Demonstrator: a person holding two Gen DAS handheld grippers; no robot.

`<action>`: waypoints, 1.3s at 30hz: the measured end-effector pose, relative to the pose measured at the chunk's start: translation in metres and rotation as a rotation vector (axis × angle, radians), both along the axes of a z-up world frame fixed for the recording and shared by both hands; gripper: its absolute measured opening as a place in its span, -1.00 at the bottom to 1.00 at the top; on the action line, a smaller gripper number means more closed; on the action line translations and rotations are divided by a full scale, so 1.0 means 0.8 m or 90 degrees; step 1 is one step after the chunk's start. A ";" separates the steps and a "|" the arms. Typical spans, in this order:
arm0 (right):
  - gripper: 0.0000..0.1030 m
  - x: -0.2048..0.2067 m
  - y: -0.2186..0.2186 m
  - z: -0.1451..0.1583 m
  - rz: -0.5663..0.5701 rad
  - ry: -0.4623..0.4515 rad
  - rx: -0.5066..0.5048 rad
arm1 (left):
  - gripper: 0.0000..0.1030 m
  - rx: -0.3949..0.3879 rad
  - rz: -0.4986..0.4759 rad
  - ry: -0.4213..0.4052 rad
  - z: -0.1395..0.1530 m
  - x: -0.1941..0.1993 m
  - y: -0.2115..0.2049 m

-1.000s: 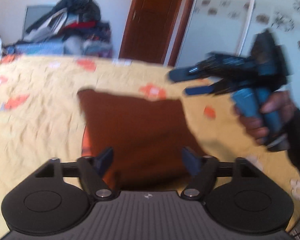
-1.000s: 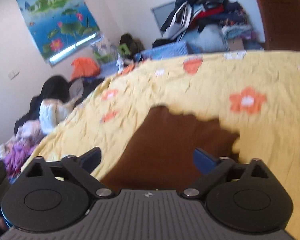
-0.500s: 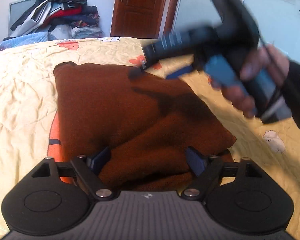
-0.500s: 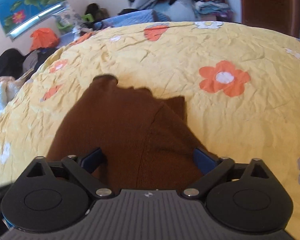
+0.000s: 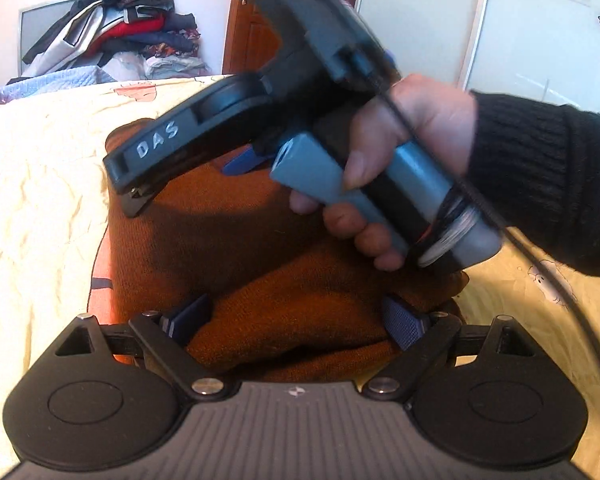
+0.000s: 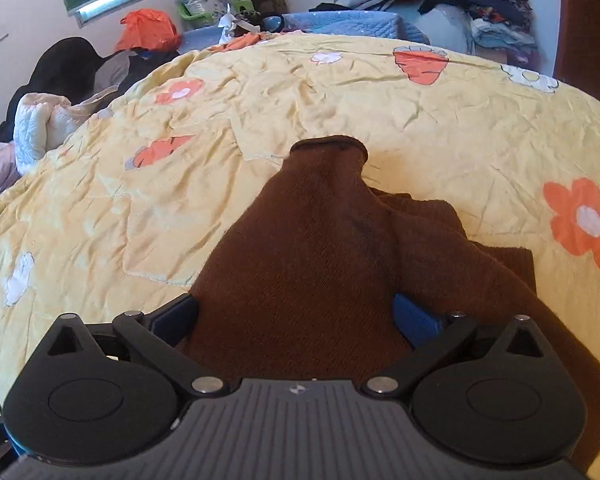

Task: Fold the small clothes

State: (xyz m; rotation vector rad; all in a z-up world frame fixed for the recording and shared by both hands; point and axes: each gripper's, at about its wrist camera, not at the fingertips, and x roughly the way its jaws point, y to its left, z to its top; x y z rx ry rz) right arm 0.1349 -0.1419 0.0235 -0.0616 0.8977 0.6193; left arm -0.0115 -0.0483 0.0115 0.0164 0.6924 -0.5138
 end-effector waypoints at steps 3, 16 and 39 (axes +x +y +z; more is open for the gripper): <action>0.97 -0.012 -0.013 0.018 -0.031 0.013 0.009 | 0.80 -0.007 0.002 0.000 0.000 -0.002 0.001; 1.00 -0.058 -0.053 0.019 -0.056 -0.026 0.046 | 0.82 -0.031 0.019 0.016 0.019 -0.019 0.009; -0.53 -0.165 -0.189 -0.010 -0.138 0.174 0.247 | -0.52 -0.310 0.080 0.313 -0.002 0.001 0.143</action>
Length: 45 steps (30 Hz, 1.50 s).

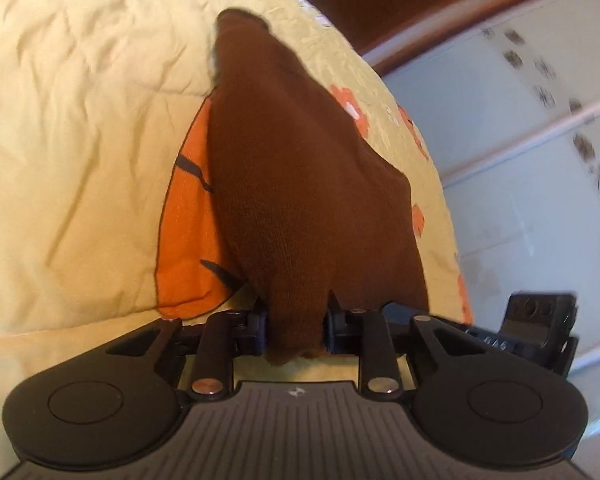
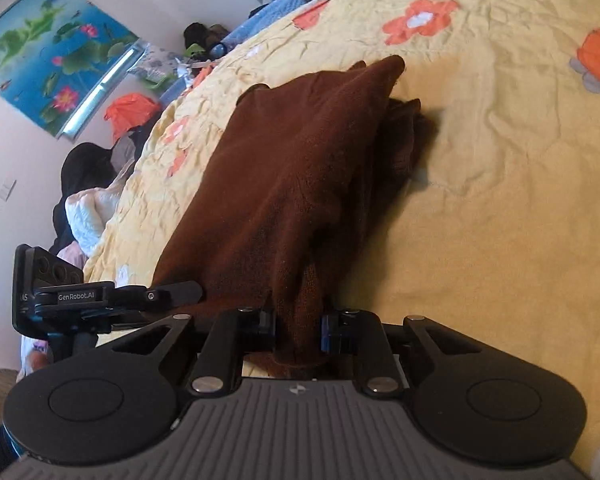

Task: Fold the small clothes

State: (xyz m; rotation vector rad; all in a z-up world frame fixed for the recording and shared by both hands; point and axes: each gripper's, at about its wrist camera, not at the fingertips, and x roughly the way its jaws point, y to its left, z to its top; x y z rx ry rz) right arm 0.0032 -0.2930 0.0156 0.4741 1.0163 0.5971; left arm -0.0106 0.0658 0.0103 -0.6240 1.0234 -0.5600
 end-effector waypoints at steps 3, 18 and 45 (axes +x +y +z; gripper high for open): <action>-0.55 -0.018 -0.004 0.012 0.033 -0.034 -0.048 | -0.52 0.088 -0.028 -0.045 0.002 -0.012 0.004; 0.58 0.058 0.020 0.084 -0.021 -0.183 -0.060 | 0.60 0.284 -0.086 -0.333 0.082 -0.048 -0.099; 0.63 0.184 0.178 0.074 0.123 -0.162 -0.192 | 0.74 0.268 -0.086 -0.302 0.025 -0.049 -0.093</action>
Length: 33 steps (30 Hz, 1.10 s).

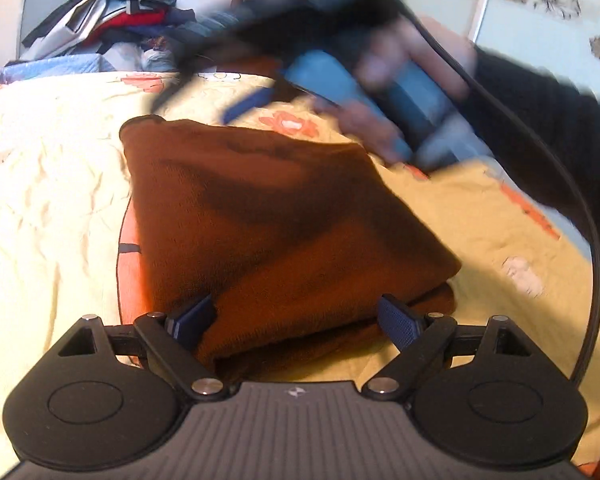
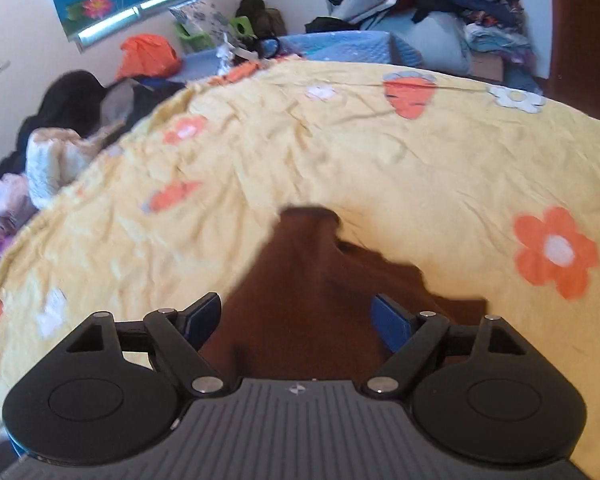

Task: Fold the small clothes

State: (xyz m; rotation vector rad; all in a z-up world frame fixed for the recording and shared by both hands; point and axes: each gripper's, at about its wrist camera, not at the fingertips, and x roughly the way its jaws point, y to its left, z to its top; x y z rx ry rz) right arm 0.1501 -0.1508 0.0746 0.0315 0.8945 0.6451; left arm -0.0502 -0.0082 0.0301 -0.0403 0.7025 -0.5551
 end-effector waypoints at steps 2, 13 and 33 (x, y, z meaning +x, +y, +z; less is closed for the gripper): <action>0.63 0.020 0.022 -0.004 0.017 0.030 0.038 | 0.74 0.010 -0.003 0.002 0.000 0.001 -0.003; 0.76 0.020 0.071 -0.041 0.018 0.039 -0.007 | 0.74 0.002 0.026 -0.007 0.006 -0.013 0.005; 1.00 -0.173 -0.086 -0.012 -0.078 -0.037 0.089 | 0.74 0.056 0.066 0.013 0.002 -0.020 -0.010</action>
